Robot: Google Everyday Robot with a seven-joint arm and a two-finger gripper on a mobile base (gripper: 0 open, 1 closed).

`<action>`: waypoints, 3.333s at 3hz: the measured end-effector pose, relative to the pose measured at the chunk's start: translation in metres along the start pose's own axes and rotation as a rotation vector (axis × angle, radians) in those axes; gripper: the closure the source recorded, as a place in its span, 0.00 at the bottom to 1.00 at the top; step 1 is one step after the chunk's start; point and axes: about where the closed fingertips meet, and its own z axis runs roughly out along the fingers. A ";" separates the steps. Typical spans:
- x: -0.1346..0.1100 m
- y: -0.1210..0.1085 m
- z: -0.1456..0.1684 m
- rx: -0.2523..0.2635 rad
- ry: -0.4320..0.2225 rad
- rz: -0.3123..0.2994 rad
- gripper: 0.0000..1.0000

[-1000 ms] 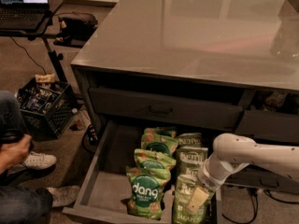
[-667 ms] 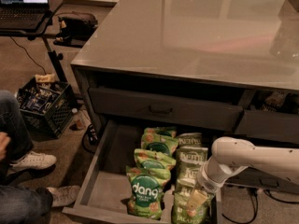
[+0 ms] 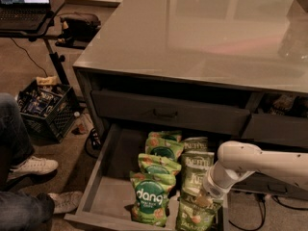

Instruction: Pick green jalapeno chip bag from middle drawer and place on counter

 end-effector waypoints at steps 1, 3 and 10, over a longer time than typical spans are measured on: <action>0.000 0.001 0.000 0.000 0.001 -0.001 1.00; -0.014 0.028 -0.074 0.042 -0.008 0.051 1.00; -0.144 0.023 -0.297 0.284 -0.099 -0.070 1.00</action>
Offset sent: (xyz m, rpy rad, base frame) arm -0.0138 0.0035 0.0940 0.0202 -0.0130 -0.0239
